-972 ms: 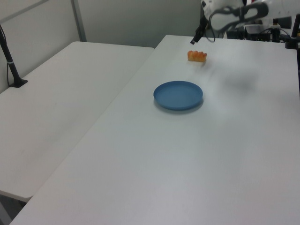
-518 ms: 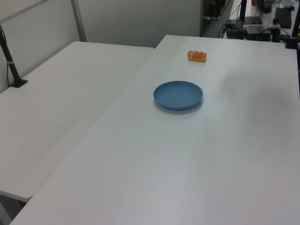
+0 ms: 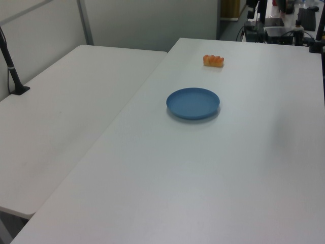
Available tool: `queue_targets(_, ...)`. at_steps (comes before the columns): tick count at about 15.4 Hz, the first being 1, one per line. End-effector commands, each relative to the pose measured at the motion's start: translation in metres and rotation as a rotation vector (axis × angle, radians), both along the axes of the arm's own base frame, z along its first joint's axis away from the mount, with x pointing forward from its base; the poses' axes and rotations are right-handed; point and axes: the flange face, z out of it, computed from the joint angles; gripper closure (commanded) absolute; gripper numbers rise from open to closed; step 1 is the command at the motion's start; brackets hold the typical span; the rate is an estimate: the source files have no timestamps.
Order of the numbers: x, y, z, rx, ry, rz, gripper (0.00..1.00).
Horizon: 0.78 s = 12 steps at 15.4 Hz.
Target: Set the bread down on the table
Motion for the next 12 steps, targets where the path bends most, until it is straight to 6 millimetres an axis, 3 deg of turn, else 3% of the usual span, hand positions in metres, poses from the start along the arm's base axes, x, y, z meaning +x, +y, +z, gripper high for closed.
queue_targets(1, -0.019, 0.065, -0.016, 0.01, 0.029, 0.094, 0.0)
queue_targets(3, -0.02, 0.074, -0.027, 0.001, 0.045, 0.13, 0.0)
queue_targets(7, -0.004, 0.074, -0.047, -0.01, -0.058, 0.224, 0.0)
queue_targets(9, 0.0, 0.064, -0.047, -0.011, -0.079, 0.22, 0.0)
queue_targets(12, -0.001, 0.064, -0.046, -0.01, -0.076, 0.214, 0.0)
